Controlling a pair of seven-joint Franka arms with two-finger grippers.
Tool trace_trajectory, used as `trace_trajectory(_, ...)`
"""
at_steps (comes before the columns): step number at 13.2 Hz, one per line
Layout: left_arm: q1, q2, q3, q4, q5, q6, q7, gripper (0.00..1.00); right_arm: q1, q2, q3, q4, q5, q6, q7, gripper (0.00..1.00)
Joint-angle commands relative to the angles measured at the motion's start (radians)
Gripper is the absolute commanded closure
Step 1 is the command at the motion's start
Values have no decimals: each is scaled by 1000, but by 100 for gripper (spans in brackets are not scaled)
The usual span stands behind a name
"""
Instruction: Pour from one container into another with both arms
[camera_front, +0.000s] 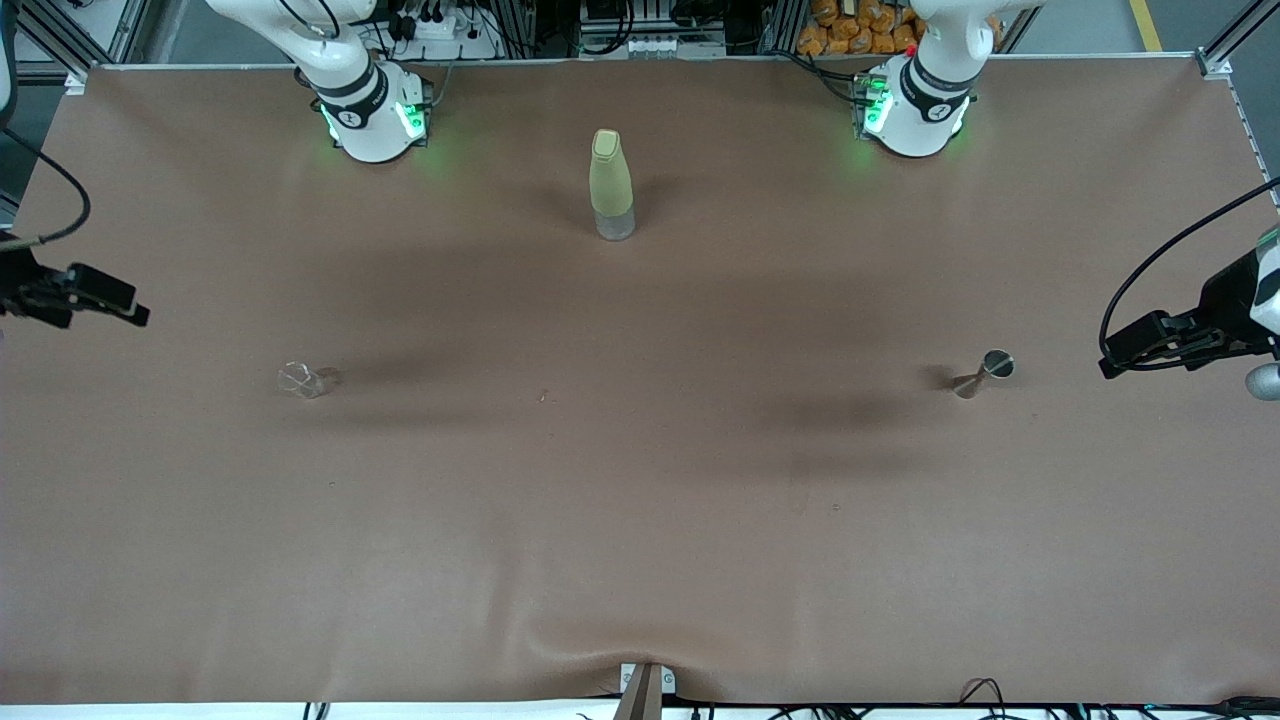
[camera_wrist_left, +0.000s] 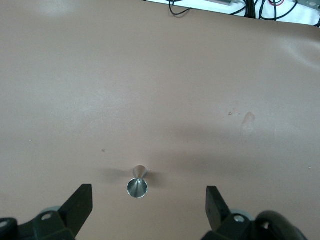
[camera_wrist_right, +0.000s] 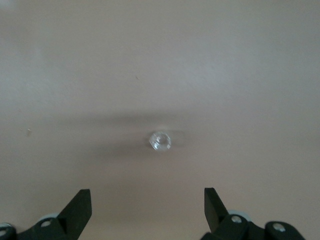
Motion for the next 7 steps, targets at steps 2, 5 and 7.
trace_trajectory(2, 4, -19, -2, -3, -10, -19, 10, 0, 7, -91, -1, -51, -79, -39, 23, 0)
trace_trajectory(5, 4, -19, -2, -3, -10, -19, 10, 0, 22, -138, 0, -60, -92, -23, 17, 0)
trace_trajectory(7, 4, -19, -2, -3, -10, -19, 10, 0, 26, -161, -1, -47, -69, -7, 8, 0)
